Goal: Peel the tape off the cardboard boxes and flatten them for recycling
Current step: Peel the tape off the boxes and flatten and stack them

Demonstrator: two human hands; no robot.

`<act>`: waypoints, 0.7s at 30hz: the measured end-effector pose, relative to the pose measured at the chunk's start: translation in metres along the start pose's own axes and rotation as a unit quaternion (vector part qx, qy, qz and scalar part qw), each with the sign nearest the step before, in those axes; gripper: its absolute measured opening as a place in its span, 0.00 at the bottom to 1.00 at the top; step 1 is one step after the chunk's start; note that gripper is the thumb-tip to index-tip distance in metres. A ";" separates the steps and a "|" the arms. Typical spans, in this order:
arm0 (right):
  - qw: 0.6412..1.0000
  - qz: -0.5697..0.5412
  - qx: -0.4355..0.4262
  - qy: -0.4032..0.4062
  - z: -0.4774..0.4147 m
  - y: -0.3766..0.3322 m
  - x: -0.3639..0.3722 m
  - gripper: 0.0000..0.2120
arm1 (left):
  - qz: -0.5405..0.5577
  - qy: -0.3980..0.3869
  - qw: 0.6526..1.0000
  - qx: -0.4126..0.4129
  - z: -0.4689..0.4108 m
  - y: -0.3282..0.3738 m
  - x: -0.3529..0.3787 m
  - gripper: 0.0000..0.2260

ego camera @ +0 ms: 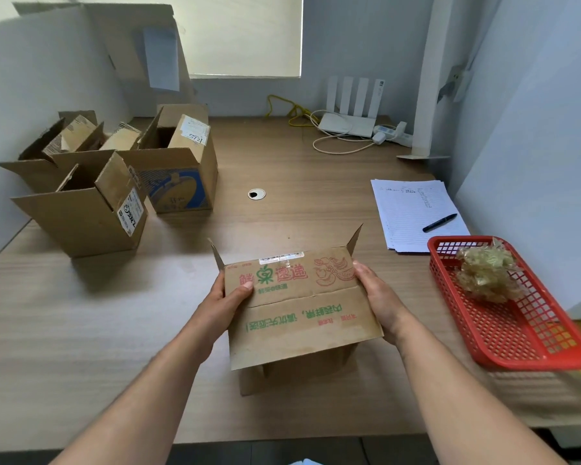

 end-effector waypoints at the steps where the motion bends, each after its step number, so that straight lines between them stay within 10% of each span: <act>1: 1.000 0.000 -0.003 0.003 -0.002 0.002 -0.003 0.42 | -0.006 -0.004 1.000 0.002 -0.001 0.001 0.001 0.09; 10: 1.000 -0.002 0.022 -0.003 0.010 0.004 -0.004 0.15 | -0.028 -0.029 0.999 -0.006 0.000 -0.005 0.012 0.18; 16: 0.999 -0.036 -0.021 -0.010 0.026 -0.022 -0.006 0.21 | 0.054 0.030 0.998 0.032 -0.003 0.014 -0.002 0.38; 21: 0.990 -0.107 -0.088 -0.001 0.032 -0.049 -0.012 0.35 | 0.151 0.085 0.979 0.112 -0.003 0.045 -0.013 0.36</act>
Point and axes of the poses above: each hand's wrist, its own z-axis away from the middle knuckle, its own x-axis out of the palm, y = z × x, the point moved 10 cm from there along -z, towards the middle knuckle, and after that the axes turned 13 degrees about x, right-handed, at the moved point
